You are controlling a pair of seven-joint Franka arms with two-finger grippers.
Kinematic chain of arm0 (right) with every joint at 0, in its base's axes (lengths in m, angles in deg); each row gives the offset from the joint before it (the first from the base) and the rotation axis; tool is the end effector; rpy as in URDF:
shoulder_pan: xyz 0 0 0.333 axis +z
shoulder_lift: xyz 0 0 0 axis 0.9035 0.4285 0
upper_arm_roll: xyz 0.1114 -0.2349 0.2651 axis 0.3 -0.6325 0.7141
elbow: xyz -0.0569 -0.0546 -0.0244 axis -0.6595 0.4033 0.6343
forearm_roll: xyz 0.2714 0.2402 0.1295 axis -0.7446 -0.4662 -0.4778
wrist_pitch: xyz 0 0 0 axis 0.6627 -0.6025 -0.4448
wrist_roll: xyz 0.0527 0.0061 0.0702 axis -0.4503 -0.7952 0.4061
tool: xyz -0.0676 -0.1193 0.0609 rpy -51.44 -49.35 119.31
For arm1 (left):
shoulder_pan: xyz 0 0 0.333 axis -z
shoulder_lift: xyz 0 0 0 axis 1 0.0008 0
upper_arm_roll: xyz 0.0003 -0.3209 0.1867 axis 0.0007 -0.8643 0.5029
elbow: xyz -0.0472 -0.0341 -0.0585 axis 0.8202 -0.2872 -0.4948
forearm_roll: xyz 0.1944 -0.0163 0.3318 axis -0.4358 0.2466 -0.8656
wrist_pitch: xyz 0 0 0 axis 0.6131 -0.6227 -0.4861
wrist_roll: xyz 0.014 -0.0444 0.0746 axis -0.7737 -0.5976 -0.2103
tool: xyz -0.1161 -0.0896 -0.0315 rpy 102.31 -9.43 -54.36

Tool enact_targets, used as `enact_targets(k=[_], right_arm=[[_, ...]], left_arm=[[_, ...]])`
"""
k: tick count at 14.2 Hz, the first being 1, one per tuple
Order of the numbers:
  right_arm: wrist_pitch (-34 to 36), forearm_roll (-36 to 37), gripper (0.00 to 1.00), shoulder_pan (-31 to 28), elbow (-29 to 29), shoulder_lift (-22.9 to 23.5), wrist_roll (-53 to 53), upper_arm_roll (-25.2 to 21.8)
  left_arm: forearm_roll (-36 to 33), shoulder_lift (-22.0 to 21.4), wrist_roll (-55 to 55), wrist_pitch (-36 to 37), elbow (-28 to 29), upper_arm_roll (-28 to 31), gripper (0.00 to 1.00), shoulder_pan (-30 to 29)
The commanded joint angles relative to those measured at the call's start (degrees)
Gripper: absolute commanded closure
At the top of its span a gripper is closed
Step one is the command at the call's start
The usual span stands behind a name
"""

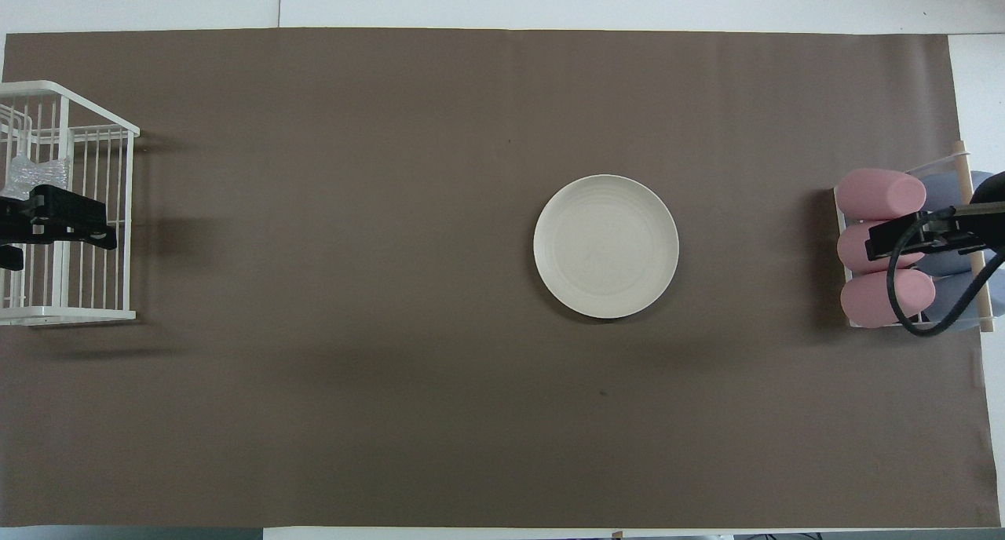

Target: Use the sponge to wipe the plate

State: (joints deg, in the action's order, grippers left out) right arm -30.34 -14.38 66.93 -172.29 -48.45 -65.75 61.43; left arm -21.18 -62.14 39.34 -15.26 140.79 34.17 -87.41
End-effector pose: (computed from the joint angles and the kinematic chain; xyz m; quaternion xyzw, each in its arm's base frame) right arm 0.5132 -0.0160 0.6096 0.9991 0.0137 -0.0385 0.0089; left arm 0.5137 -0.0342 0.6394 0.9965 0.0679 -0.0490 0.0072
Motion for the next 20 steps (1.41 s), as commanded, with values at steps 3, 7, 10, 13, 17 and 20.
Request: enact_targets(k=[3,7,10,13,17,20], right_arm=[[-0.4,-0.4,0.00,-2.9,1.1,0.8,0.0,0.2],[-0.6,-0.5,0.00,-2.6,1.6,0.9,0.1,0.6],[-0.5,-0.4,0.00,-2.5,1.6,0.9,0.0,0.8],[-0.5,-0.5,0.00,-2.5,1.6,0.9,0.1,0.9],[-0.5,-0.4,0.00,-2.4,1.6,0.9,0.1,0.9],[-0.5,-0.5,0.00,-2.4,1.6,0.9,0.1,0.9]], left_arm=[[0.5,-0.9,-0.1,-0.2,1.0,0.0,0.00,0.0],[0.5,-0.9,-0.2,-0.3,0.9,0.0,0.00,-0.3],[0.5,-0.9,-0.1,-0.6,1.0,0.0,0.00,-0.4],[-1.5,-0.8,-1.4,-0.9,1.0,-0.1,0.00,0.2],[-15.8,0.7,-6.7,-1.8,1.1,-0.9,0.00,3.3],[-29.6,5.1,-6.7,-3.6,2.3,-0.9,0.00,6.2]])
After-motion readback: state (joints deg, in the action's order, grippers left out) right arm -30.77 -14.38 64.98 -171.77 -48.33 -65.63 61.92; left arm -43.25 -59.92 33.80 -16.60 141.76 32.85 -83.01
